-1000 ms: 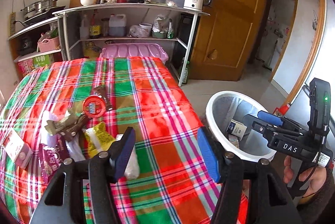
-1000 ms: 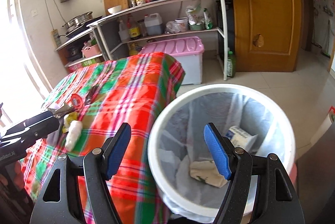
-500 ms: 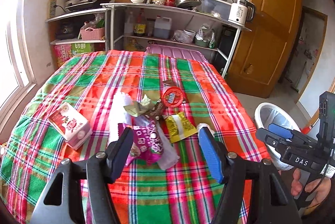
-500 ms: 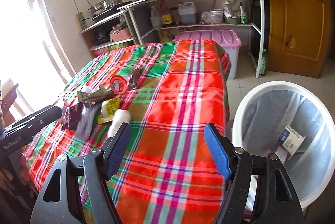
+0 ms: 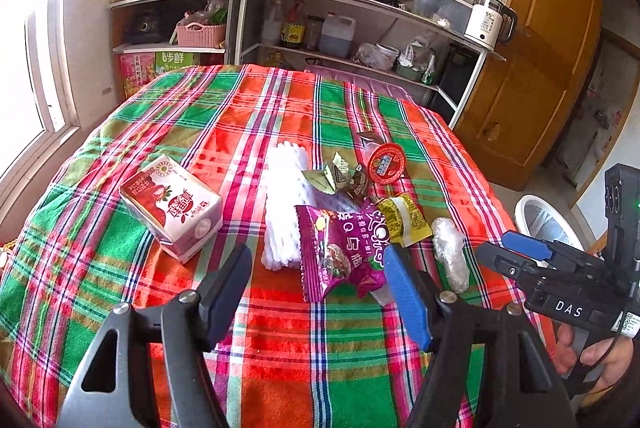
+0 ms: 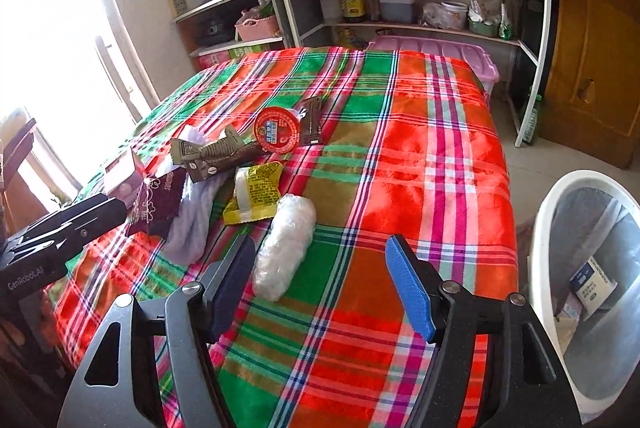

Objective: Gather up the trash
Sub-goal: 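Move both tools back over the table toward the remaining wrappers, then grasp the plastic wrap with the right gripper while the left grasps the purple snack bag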

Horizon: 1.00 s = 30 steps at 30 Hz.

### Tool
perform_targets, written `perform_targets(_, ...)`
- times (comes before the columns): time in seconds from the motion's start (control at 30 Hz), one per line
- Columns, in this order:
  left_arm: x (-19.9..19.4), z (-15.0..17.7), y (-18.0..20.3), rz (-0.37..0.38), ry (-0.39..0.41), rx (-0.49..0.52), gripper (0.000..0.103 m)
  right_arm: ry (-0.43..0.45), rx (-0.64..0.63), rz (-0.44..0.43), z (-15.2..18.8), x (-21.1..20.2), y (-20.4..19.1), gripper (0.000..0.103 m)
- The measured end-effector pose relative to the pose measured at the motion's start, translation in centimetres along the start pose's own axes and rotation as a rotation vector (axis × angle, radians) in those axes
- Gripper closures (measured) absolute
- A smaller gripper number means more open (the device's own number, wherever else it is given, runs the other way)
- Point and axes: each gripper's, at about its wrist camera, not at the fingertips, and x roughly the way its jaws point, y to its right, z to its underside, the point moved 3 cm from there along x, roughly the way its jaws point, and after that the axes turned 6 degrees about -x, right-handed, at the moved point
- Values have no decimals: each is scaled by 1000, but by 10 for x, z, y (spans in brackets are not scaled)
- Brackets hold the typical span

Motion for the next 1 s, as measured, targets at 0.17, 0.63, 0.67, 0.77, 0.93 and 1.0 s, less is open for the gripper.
perform_targets(0.17,5,-2,-2,48,-16,-22,29,-15,-7,-9,-4,10,-8,39)
perform_targets(0.63,30,-8,14,43,-67,3,27,-68,-27,-5,-8,30,-16,55)
perform_targets(0.67,32,-8,16,37,-65,7,27,-74,-29,-4,-7,31,-17,58)
perform_targets(0.77,38,-7,17,26,-79,7,27,-85,-26,-8,-5,35,-17,66)
perform_targets(0.93,38,-7,13,9,-68,-10,30,-84,-25,-8,-3,36,-16,74)
perform_targets(1.0,39,-7,12,12,-67,-14,35,-83,-23,-10,-3,35,-16,74)
